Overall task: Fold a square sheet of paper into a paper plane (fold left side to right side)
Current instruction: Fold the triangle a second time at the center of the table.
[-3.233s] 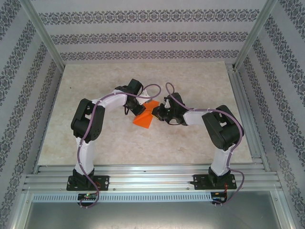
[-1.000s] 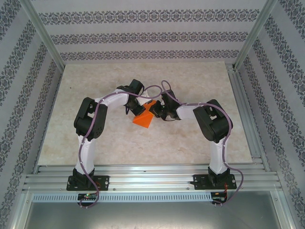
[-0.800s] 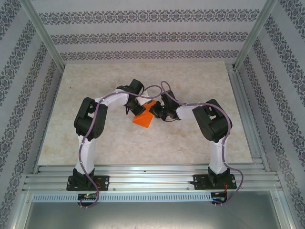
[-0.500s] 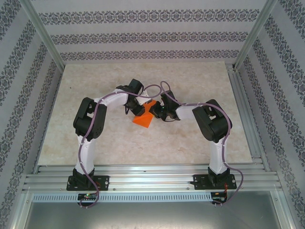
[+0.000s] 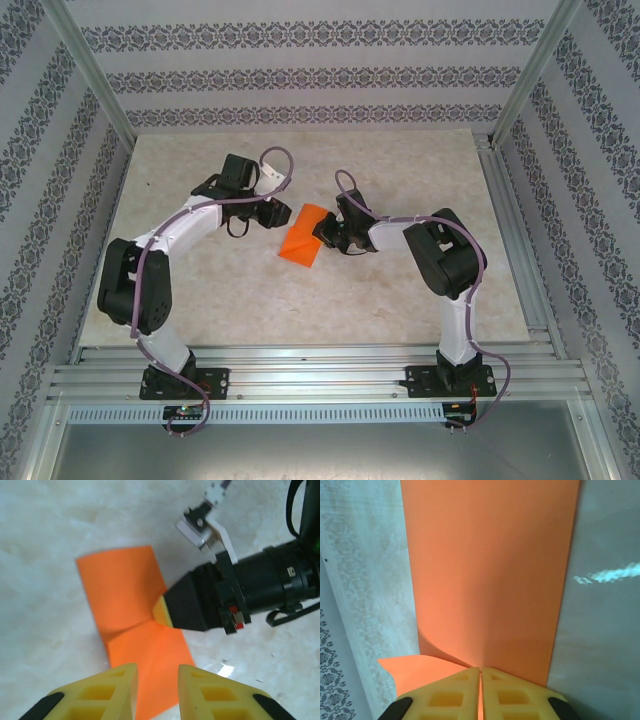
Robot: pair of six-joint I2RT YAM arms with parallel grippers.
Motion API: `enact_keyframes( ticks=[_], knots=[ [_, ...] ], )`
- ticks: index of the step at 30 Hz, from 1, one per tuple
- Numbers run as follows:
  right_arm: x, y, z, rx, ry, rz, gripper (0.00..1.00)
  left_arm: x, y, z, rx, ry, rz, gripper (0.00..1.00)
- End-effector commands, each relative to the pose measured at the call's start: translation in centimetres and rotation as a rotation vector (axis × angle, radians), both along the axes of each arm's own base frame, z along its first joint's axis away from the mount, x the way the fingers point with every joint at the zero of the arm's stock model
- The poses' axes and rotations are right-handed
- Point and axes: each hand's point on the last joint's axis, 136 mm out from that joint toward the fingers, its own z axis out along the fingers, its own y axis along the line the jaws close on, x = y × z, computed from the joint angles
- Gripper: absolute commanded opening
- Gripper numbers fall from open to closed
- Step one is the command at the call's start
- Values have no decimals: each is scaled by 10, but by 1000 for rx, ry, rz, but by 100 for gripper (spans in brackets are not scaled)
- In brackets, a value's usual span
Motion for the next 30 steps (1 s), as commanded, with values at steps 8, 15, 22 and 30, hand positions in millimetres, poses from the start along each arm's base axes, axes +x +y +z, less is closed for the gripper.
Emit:
enact_keyframes(
  ticks=[8, 15, 22, 30],
  knots=[
    [-22, -4, -39, -96, 81, 27, 10, -16, -17, -58, -89, 277, 53, 19],
    [-23, -3, -39, -92, 83, 32, 10, -18, -21, -78, -55, 318, 44, 19],
    [-24, -3, -39, -91, 82, 33, 10, -16, -13, -97, 8, 335, 72, 18],
    [-22, -4, -31, -92, 61, 36, 10, -27, -11, -110, 38, 359, 60, 19]
  ],
)
